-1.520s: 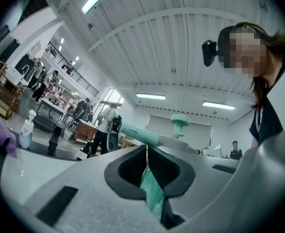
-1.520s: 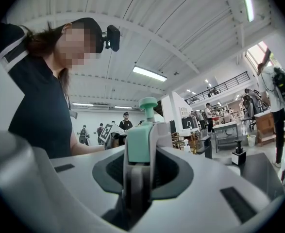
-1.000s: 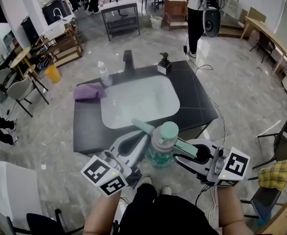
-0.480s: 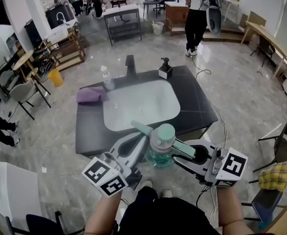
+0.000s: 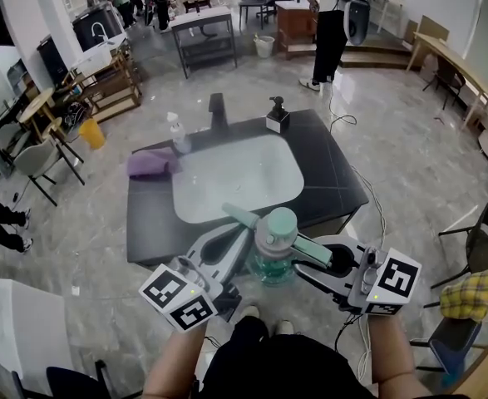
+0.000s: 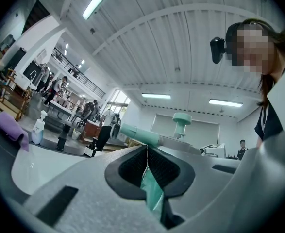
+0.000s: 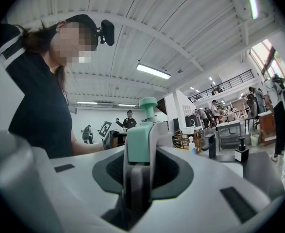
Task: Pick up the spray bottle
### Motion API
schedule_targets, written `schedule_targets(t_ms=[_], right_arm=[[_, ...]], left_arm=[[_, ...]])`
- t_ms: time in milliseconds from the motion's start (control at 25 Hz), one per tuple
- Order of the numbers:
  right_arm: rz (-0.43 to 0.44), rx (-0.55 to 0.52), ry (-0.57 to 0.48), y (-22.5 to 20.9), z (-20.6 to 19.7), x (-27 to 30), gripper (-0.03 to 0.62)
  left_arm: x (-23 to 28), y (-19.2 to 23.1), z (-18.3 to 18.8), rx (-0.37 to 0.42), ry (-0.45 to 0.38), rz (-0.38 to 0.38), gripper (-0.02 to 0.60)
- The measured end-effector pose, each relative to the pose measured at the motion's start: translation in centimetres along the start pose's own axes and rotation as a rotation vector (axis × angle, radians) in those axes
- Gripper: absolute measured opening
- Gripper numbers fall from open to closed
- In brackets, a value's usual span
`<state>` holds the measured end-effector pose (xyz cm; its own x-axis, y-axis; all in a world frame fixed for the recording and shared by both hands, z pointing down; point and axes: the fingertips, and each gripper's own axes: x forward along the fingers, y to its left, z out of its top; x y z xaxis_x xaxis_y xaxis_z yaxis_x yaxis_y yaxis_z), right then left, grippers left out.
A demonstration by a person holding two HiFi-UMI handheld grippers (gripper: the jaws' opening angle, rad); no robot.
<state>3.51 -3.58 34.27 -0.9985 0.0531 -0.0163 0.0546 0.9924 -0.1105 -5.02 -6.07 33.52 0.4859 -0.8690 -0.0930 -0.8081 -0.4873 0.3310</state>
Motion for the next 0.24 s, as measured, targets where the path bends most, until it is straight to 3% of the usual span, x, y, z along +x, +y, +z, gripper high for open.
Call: schedule_targets(t_ms=[240], right_arm=[[0.002,0.002,-0.003,-0.54,-0.38,0.47,0.081]], left_arm=[[0.1,0.81,-0.3,-0.009,-0.003,-0.002,0.012]])
